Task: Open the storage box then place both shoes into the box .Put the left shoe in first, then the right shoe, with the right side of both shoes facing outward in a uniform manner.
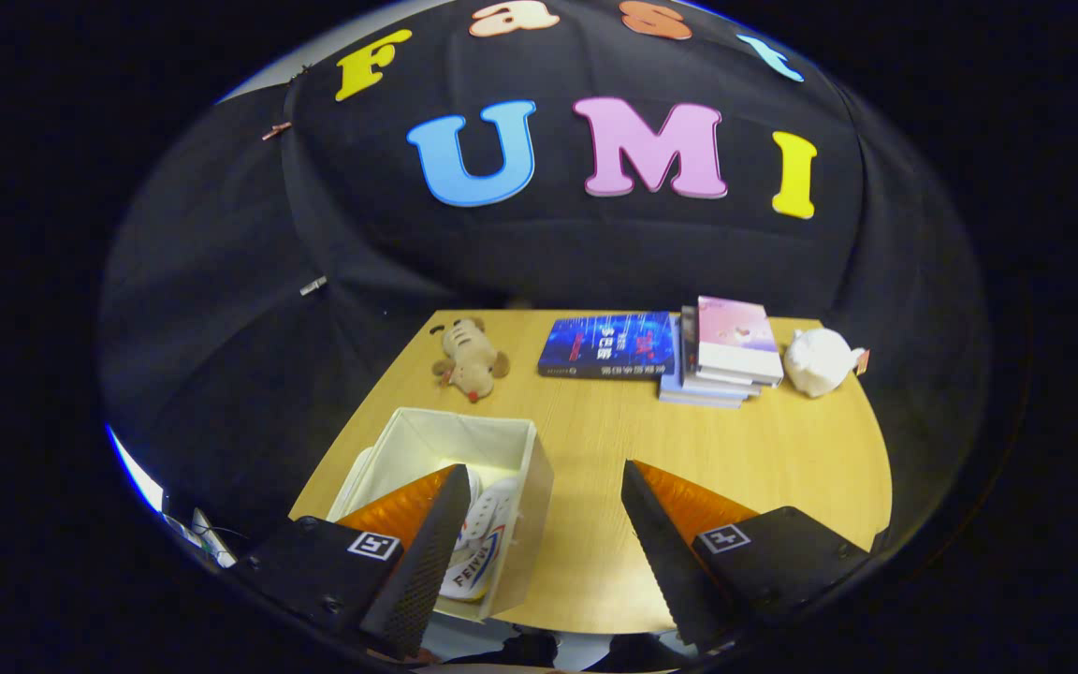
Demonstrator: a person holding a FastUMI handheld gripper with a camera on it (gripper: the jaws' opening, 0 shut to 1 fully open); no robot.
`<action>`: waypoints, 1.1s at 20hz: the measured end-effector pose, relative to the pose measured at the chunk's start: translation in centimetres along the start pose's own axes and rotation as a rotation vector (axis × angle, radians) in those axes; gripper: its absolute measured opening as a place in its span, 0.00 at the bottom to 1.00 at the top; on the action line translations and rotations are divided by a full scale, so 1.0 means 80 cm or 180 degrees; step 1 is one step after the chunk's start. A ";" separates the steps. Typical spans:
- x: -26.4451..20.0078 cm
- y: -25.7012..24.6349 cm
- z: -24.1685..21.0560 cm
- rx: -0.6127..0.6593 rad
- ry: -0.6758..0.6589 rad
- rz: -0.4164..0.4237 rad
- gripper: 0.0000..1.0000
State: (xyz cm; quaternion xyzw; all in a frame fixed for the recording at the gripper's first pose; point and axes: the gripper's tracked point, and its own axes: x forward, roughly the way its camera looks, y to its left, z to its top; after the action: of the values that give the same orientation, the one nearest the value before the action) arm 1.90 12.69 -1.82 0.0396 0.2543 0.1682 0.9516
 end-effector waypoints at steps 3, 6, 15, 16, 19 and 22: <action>-0.036 -0.052 0.048 -0.0184 -0.0444 -0.0035 0.99; -0.072 -0.095 0.100 -0.0226 -0.0935 -0.0051 0.99; -0.142 -0.173 0.162 -0.0314 -0.1803 -0.0056 0.98; -0.144 -0.174 0.161 -0.0276 -0.1818 -0.0043 0.98; -0.140 -0.202 0.148 -0.0287 -0.1785 -0.0345 0.99; -0.138 -0.198 0.148 -0.0259 -0.1837 -0.0388 0.98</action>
State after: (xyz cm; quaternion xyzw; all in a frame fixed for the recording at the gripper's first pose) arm 3.52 -5.83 11.10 0.0322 -0.0318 0.1026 0.9937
